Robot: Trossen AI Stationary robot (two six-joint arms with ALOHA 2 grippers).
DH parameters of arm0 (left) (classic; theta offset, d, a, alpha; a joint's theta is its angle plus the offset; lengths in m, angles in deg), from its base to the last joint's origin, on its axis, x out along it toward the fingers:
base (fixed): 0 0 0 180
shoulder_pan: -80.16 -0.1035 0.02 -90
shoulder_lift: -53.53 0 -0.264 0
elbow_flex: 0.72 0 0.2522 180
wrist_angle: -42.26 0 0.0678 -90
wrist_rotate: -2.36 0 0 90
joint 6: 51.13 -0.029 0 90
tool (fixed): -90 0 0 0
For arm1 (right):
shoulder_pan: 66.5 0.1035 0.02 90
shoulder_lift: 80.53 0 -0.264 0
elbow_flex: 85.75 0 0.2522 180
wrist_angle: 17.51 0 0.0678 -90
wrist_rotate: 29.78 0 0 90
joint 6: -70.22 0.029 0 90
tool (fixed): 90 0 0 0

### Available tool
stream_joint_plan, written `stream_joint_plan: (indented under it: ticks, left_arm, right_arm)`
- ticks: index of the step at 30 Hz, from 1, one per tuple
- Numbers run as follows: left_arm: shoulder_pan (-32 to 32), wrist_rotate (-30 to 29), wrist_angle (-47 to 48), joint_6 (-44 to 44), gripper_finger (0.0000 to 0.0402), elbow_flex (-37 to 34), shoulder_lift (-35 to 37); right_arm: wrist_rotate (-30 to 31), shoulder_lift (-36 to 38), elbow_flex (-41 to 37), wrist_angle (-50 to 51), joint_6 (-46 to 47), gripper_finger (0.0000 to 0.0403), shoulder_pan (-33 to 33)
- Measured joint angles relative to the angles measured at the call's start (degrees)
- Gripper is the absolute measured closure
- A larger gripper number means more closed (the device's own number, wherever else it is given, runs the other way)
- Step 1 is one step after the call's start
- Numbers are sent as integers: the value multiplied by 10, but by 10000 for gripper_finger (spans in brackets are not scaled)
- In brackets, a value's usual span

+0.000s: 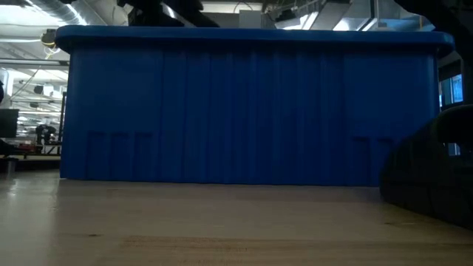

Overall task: Pick and place slides into bin
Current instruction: Put the black slipper into the blue container

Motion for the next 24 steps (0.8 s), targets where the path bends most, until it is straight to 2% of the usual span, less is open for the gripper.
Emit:
stream_joint_plan:
  ticks: [4, 13, 21, 24]
  left_arm:
    - [0, 1, 0, 2, 144, 0, 0]
    - [-1, 12, -5, 4, 312, 0, 1]
    - [0, 37, 13, -5, 317, -2, 25]
    - [0, 41, 21, -8, 318, -2, 34]
  right_arm:
    - [0, 0, 0, 0, -1, 391, 0]
    - [1, 5, 1, 4, -16, 391, 1]
    - [0, 5, 3, 17, -21, 372, 1]
    - [-1, 5, 3, 20, -57, 372, 2]
